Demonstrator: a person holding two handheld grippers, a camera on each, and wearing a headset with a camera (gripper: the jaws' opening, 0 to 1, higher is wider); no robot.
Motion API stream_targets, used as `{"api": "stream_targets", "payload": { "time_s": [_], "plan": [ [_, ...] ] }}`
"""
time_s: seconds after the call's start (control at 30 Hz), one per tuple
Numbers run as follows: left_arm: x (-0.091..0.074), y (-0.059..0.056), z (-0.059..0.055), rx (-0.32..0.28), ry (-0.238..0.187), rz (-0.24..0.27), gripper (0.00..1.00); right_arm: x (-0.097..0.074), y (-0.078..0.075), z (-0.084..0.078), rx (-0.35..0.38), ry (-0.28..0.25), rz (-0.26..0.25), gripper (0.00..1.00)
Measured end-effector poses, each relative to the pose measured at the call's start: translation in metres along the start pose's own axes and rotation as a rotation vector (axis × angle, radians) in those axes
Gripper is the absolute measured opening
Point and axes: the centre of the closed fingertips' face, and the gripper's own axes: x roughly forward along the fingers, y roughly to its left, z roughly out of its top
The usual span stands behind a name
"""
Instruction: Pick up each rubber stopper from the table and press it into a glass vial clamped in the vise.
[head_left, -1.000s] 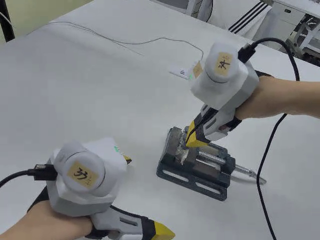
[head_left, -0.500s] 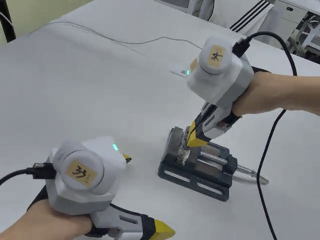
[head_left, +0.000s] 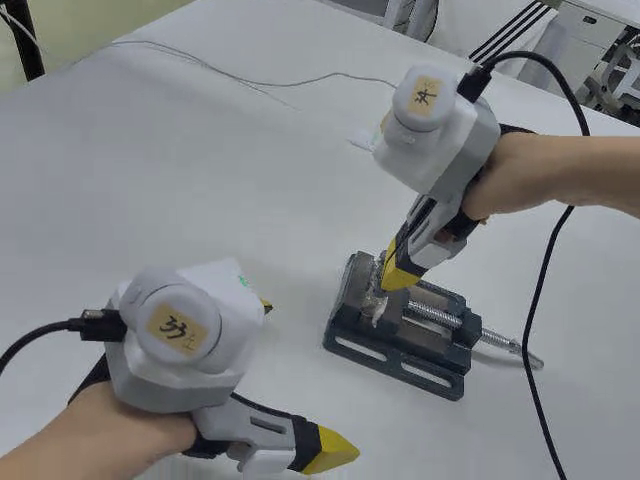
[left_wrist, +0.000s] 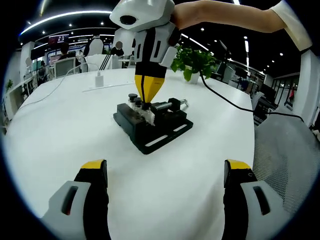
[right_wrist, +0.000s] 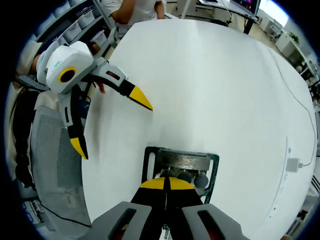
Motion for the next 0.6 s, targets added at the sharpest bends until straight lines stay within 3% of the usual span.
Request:
{"api": "stream_targets", "payload": {
  "time_s": [0.17, 0.3, 0.53, 0.6],
  "plan": [
    [-0.002, 0.002, -0.002, 0.005, 0.008, 0.004, 0.96, 0.0, -0.004, -0.001, 0.001, 0.031, 0.008, 0.0],
    [-0.004, 0.003, 0.0, 0.009, 0.011, 0.001, 0.97, 0.001, -0.005, -0.001, 0.031, 0.02, 0.018, 0.0],
    [-0.006, 0.01, 0.005, 0.024, 0.011, 0.009, 0.96, 0.002, 0.002, 0.003, 0.002, 0.04, -0.013, 0.0],
    [-0.007, 0.01, 0.006, 0.022, 0.008, 0.011, 0.96, 0.001, -0.003, 0.0, 0.011, 0.048, -0.007, 0.0]
  ]
}}
